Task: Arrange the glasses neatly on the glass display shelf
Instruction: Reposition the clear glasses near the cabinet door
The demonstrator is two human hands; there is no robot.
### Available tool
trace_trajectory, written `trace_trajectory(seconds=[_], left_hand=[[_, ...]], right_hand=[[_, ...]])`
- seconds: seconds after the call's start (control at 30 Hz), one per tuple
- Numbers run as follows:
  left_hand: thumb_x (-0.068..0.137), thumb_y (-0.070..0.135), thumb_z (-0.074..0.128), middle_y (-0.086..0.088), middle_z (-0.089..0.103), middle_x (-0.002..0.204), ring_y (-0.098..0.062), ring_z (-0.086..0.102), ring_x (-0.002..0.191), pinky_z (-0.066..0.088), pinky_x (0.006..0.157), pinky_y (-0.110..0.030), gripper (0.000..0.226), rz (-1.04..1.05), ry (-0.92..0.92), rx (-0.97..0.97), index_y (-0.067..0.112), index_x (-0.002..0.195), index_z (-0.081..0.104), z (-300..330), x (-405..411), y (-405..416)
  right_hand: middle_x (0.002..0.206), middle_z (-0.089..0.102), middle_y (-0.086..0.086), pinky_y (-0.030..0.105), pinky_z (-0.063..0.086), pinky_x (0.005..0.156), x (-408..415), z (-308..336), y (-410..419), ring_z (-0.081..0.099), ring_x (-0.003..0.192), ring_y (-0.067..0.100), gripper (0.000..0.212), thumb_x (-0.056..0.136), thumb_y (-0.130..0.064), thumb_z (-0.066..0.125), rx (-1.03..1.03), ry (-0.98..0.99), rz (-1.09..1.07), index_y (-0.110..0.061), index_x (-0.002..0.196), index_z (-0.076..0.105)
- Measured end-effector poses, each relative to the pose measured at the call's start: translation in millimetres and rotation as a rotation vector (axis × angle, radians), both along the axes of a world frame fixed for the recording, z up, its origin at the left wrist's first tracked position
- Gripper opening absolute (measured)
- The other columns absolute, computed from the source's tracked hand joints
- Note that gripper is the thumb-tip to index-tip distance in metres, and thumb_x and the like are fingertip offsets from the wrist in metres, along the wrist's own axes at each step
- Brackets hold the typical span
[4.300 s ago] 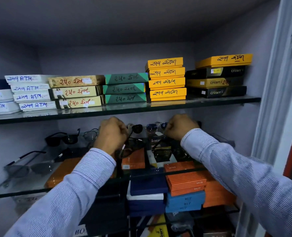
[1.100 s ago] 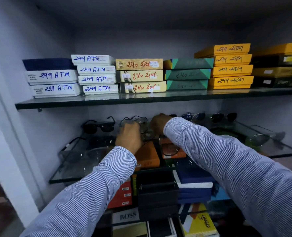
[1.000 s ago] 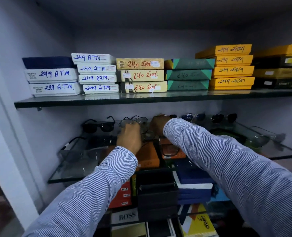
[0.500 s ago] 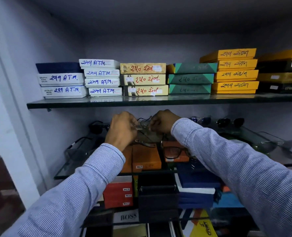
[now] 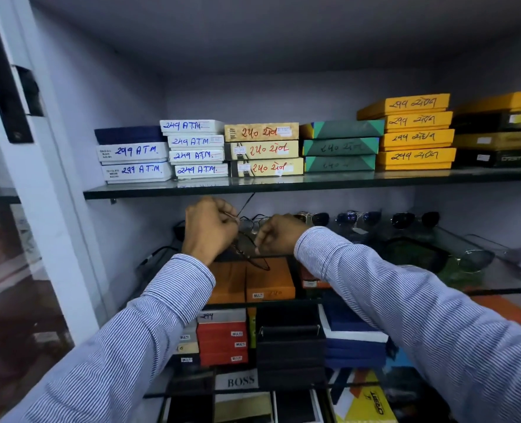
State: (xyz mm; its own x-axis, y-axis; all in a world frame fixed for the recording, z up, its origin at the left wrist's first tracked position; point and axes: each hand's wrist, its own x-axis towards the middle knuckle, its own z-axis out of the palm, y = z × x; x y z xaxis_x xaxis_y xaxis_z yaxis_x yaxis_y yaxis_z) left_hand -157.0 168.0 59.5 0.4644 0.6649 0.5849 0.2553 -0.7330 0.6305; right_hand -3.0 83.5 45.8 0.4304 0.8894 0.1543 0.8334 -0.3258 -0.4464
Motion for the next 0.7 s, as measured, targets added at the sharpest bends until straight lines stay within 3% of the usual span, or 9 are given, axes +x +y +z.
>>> trace_trajectory(seconds=[0.13, 0.27, 0.3, 0.37, 0.43, 0.57, 0.7], left_hand=[[0.086, -0.002, 0.074, -0.004, 0.076, 0.077, -0.015, 0.071, 0.061, 0.062, 0.058, -0.022, 0.014, -0.006, -0.022, -0.09, 0.004, 0.097, 0.08, 0, -3, 3], [0.085, -0.001, 0.075, -0.006, 0.076, 0.075, -0.015, 0.07, 0.051, 0.054, 0.04, -0.014, 0.011, 0.039, 0.03, -0.131, 0.011, 0.084, 0.076, -3, -4, 12], [0.084, -0.001, 0.075, -0.008, 0.078, 0.075, -0.018, 0.073, 0.053, 0.057, 0.042, -0.016, 0.011, 0.05, 0.051, -0.127, 0.01, 0.083, 0.076, -4, -4, 14], [0.082, -0.001, 0.076, -0.013, 0.08, 0.079, -0.027, 0.08, 0.068, 0.067, 0.062, -0.03, 0.008, 0.067, 0.076, -0.131, 0.006, 0.084, 0.079, -6, -3, 21], [0.082, -0.001, 0.075, -0.017, 0.08, 0.084, -0.034, 0.08, 0.08, 0.068, 0.078, -0.044, 0.006, 0.079, 0.1, -0.145, 0.002, 0.086, 0.079, -8, -2, 28], [0.085, 0.003, 0.071, -0.023, 0.079, 0.093, -0.039, 0.079, 0.087, 0.067, 0.08, -0.049, 0.011, 0.108, 0.19, -0.16, -0.002, 0.093, 0.077, -13, 2, 34], [0.081, 0.006, 0.076, -0.022, 0.078, 0.097, -0.037, 0.078, 0.092, 0.066, 0.085, -0.047, 0.016, 0.091, 0.314, -0.176, -0.002, 0.095, 0.078, -22, 12, 52]], right_hand=[[0.078, 0.067, -0.014, 0.024, 0.049, 0.074, -3, -3, 1, 0.066, 0.085, 0.012, 0.01, 0.08, -0.029, 0.076, 0.001, 0.027, -0.028, -0.022, 0.087, 0.076], [0.097, 0.075, 0.0, 0.036, 0.058, 0.087, 2, -1, 1, 0.069, 0.094, 0.02, 0.016, 0.078, -0.024, 0.079, 0.021, 0.023, -0.135, -0.015, 0.092, 0.078], [0.1, 0.076, 0.004, 0.038, 0.058, 0.087, 4, 1, 1, 0.069, 0.095, 0.021, 0.019, 0.078, -0.023, 0.08, 0.021, 0.027, -0.16, -0.013, 0.093, 0.079], [0.102, 0.075, 0.008, 0.038, 0.059, 0.086, 7, 4, -1, 0.07, 0.095, 0.023, 0.024, 0.078, -0.021, 0.08, 0.028, 0.03, -0.202, -0.009, 0.098, 0.077], [0.106, 0.073, 0.012, 0.039, 0.059, 0.087, 10, 8, -1, 0.069, 0.098, 0.026, 0.031, 0.078, -0.02, 0.079, 0.054, 0.023, -0.25, -0.005, 0.105, 0.074], [0.116, 0.066, 0.017, 0.035, 0.057, 0.086, 19, 10, -2, 0.066, 0.102, 0.031, 0.042, 0.079, -0.018, 0.078, 0.047, 0.016, -0.36, 0.0, 0.115, 0.067], [0.103, 0.069, 0.015, 0.028, 0.049, 0.067, 25, 4, 12, 0.059, 0.075, 0.024, 0.04, 0.077, -0.023, 0.079, 0.021, -0.038, -0.491, 0.0, 0.108, 0.068]])
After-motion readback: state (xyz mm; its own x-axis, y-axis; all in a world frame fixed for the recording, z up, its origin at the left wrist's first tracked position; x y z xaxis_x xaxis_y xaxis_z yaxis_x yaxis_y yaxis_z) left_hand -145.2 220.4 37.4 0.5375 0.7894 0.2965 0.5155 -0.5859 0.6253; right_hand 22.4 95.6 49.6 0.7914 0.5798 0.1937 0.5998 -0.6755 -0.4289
